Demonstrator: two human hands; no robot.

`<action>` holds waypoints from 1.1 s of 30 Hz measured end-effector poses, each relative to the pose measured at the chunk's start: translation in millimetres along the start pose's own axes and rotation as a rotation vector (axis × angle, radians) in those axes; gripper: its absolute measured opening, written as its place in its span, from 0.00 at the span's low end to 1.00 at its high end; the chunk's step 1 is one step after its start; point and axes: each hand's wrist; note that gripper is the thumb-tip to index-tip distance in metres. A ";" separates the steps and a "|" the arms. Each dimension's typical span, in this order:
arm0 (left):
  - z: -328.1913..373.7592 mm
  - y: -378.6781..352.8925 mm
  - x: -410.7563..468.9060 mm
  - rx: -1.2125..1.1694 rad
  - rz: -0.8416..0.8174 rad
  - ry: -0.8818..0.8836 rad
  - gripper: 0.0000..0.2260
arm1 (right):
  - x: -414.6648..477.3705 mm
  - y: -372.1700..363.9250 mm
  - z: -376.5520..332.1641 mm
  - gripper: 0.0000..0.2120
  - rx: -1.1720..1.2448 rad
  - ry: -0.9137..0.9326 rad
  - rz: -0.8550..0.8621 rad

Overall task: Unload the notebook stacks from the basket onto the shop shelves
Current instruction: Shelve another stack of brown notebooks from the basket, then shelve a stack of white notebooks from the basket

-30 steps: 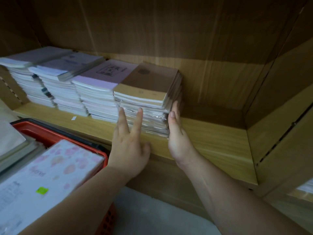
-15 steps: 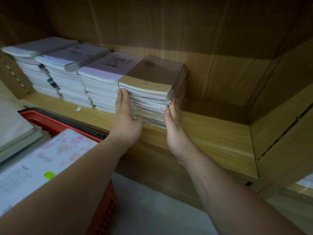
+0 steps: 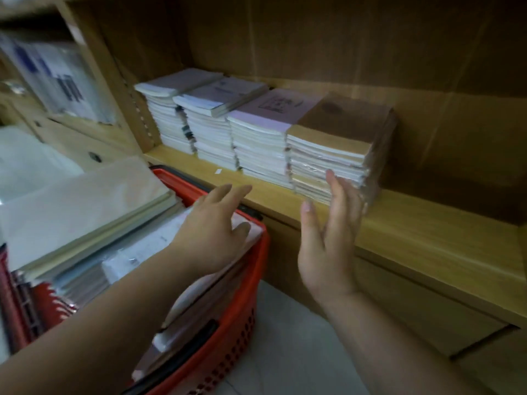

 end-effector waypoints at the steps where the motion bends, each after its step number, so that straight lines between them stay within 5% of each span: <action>1: -13.4 13.8 -7.9 0.042 -0.016 0.013 0.29 | -10.7 -9.5 -13.8 0.30 0.054 -0.073 -0.099; 4: -53.5 48.5 -26.7 0.118 -0.056 0.125 0.28 | -43.4 -32.9 -43.2 0.26 0.132 -0.275 -0.395; 9: -93.1 72.0 -40.7 0.140 -0.209 0.235 0.30 | -66.9 -53.9 -81.9 0.31 0.196 -0.494 -0.554; 33: -152.3 70.0 -42.6 -0.709 -0.407 0.391 0.42 | -104.8 -138.5 -84.7 0.55 0.229 -0.952 -0.272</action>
Point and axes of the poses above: each hand's wrist, its own x-axis towards the middle knuckle, its own y-axis out of the back of the hand, z = x × y, and after that the axes turned 7 degrees about -x, right-handed
